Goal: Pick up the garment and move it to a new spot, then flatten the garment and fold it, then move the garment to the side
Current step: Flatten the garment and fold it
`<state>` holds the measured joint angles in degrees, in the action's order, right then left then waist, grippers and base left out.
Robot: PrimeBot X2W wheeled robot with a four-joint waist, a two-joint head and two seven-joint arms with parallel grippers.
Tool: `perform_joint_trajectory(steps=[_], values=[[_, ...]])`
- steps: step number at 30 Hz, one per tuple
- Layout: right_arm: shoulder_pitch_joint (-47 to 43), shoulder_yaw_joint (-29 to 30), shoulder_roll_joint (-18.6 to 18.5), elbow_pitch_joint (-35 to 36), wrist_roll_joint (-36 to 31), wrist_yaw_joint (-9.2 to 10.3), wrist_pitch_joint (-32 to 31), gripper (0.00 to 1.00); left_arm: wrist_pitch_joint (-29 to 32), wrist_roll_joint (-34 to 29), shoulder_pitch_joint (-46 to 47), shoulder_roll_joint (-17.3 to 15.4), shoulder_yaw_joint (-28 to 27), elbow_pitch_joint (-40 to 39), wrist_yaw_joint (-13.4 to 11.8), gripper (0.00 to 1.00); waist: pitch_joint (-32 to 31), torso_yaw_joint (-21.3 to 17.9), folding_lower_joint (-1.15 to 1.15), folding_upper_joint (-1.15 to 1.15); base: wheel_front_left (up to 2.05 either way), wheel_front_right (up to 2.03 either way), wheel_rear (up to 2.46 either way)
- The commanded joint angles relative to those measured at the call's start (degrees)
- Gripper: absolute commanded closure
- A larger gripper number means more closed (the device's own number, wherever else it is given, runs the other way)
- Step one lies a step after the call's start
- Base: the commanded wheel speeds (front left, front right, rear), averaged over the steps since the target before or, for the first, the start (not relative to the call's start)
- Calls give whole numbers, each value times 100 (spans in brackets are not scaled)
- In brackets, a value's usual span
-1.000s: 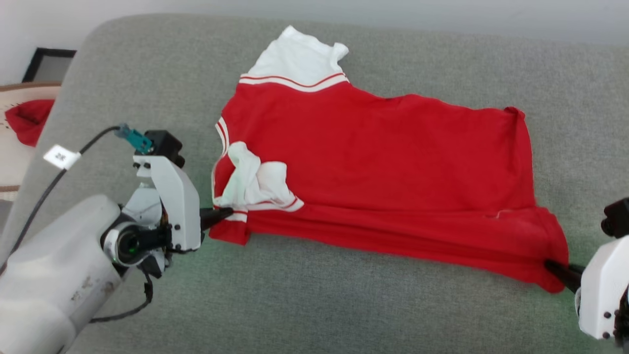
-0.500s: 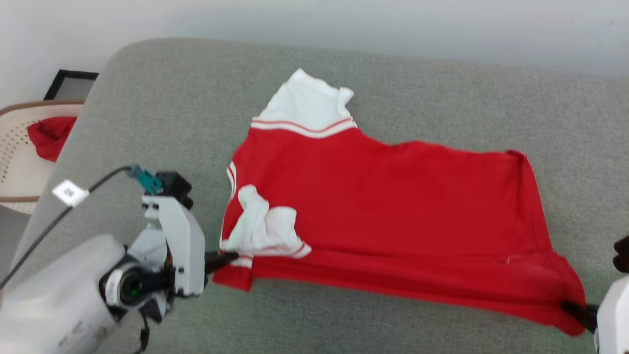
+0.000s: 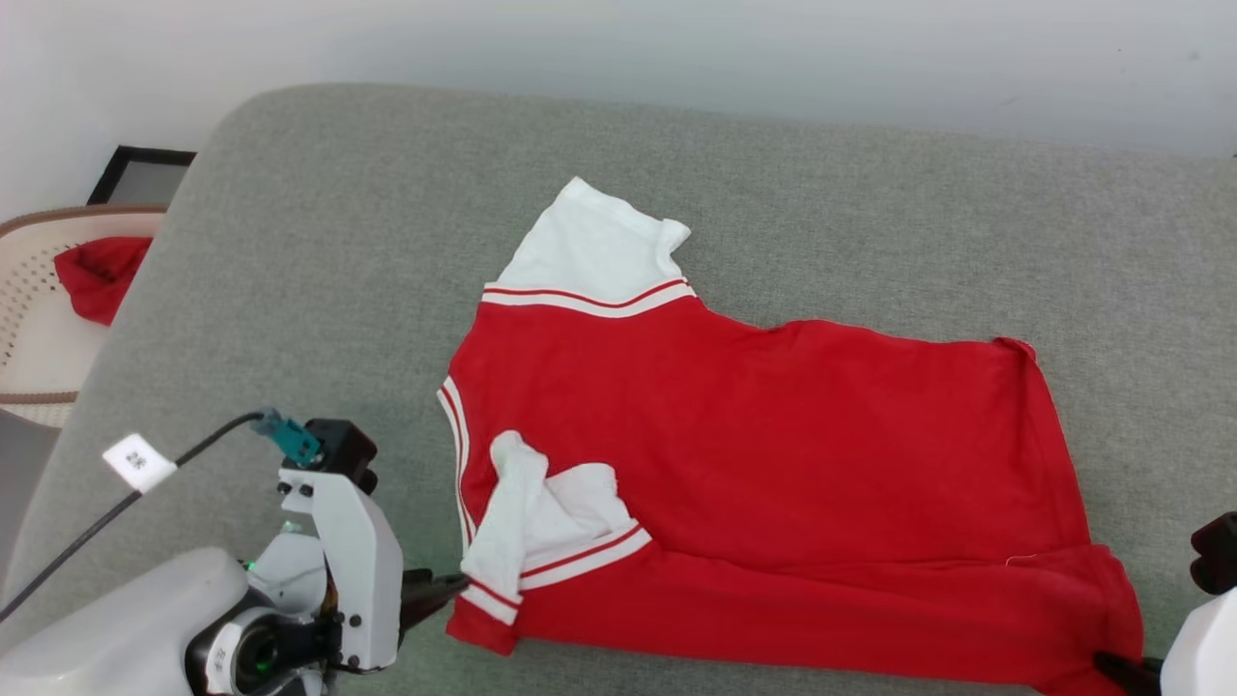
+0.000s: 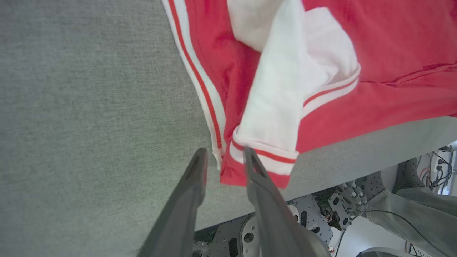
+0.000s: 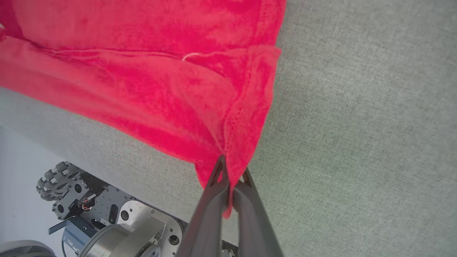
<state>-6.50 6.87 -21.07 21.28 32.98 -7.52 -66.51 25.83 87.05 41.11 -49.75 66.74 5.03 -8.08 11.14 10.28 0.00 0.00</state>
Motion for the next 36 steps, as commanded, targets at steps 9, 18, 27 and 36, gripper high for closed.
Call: perform_joint_trajectory(steps=[9,18,27,36], values=[[155,-101,53,-76,-22,6,172,0,-116,-126,16,11,-23,8,42,0,20,-79,0,0,0,0,0],[471,-127,62,237,-103,6,939,0,-345,-430,469,-121,-273,-90,46,0,143,-234,0,0,0,0,0],[1075,-689,-217,251,-526,6,3081,0,-958,-1140,1286,12,-624,367,232,0,465,-567,0,0,0,0,0],[1500,-1156,-285,-73,-798,6,4683,0,-1177,-1530,2056,374,-765,1261,500,0,793,-911,0,0,0,0,0]])
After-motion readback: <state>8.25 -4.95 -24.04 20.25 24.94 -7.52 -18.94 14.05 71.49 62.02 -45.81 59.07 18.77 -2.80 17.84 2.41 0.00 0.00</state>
